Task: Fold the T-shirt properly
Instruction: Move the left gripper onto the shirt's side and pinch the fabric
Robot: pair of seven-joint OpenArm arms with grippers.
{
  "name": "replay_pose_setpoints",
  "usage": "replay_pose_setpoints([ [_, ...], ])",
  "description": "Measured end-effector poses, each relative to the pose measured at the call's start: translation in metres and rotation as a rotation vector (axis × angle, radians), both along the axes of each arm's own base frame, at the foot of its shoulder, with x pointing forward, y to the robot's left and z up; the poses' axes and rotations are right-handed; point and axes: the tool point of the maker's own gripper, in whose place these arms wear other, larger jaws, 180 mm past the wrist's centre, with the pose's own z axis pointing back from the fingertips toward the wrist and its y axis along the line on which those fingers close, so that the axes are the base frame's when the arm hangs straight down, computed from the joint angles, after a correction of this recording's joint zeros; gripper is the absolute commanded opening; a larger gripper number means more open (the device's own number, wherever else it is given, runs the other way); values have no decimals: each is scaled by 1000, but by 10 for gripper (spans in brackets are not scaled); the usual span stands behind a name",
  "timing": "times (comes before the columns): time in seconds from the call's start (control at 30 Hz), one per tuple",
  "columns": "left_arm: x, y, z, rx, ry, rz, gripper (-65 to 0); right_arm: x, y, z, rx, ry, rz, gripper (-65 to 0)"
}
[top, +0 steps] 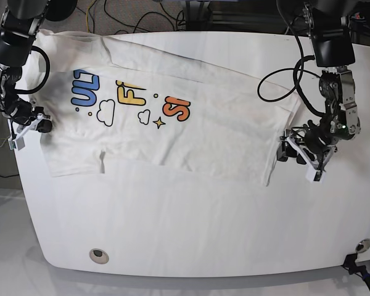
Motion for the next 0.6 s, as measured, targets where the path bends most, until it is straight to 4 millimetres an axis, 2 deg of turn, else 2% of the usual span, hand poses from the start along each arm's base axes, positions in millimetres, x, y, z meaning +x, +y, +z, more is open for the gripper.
replay_pose_setpoints([
  [0.07,11,-5,-8,-39,-7,9,-280,1,3,-1,7,-4,2,-650],
  [0.13,20,-1,-10,-63,-26,37,-280,2,4,0,10,-8,1,-650],
  [0.2,19,2,-13,-69,-40,43,-280,2,4,0,9,-7,2,-650],
  [0.3,13,5,-31,-84,-4,68,-280,1,4,0,8,-6,3,-650],
  [0.37,15,-2,-36,-124,-14,81,-280,2,4,0,8,-6,2,-650],
  [0.47,24,-14,-33,-163,-29,87,-280,2,3,0,7,-6,3,-650],
  [0.6,26,-49,-35,-211,-57,43,-283,2,4,0,7,-6,3,-650],
])
